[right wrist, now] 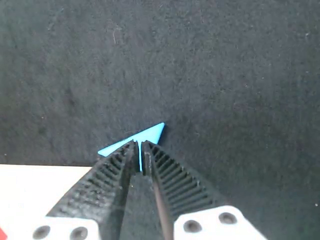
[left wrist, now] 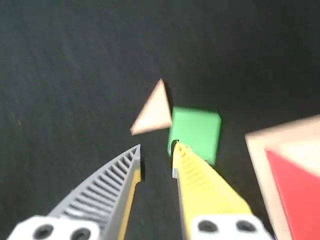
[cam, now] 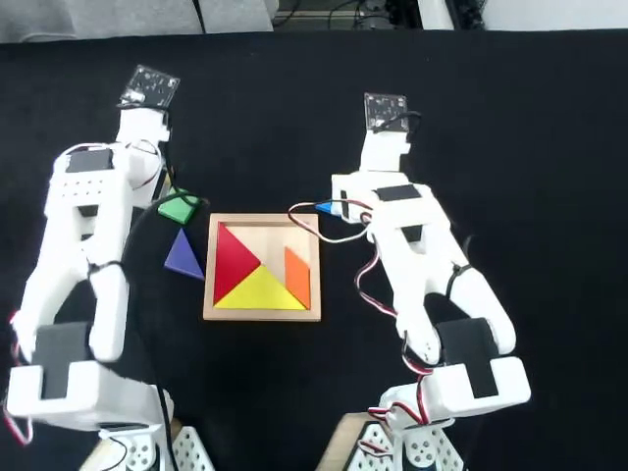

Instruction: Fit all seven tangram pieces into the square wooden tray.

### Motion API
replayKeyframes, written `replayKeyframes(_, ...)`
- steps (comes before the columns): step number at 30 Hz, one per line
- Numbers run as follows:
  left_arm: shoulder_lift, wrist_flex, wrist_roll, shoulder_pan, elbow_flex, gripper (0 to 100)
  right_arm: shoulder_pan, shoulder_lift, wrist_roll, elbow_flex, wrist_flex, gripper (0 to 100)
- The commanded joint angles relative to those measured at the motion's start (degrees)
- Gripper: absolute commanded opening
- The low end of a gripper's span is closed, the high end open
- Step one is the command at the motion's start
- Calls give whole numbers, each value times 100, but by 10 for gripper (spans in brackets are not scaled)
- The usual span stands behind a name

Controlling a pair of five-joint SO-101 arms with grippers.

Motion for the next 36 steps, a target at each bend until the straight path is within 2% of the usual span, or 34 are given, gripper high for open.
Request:
replayKeyframes(1, 484, -853, 70, -154, -347, 116, 88, -312, 53, -31, -114, 18)
replayKeyframes(6, 1116, -1389, 70, -242, -347, 116, 88, -312, 580, -48, -123, 18)
replayKeyframes(10, 1178, -1204, 105, -215, -470, 116, 88, -312, 914, -40, -123, 18)
replayKeyframes(17, 1371, -1134, 70, -251, -866, 117, 70, -303, 932, -31, -123, 18)
replayKeyframes(23, 1943, -1029, -782, -198, -1235, 117, 79, -259, 932, -22, -123, 18)
replayKeyframes(25, 2101, -774, -932, -119, -1429, 136, 79, -127, 932, -92, -123, 18)
replayKeyframes(30, 2514, 422, -1240, -66, -2484, 283, 88, 286, 932, -400, -114, 19)
replayKeyframes(36, 3244, 905, -1547, -251, -3644, 239, 88, 382, 932, -462, -105, 19)
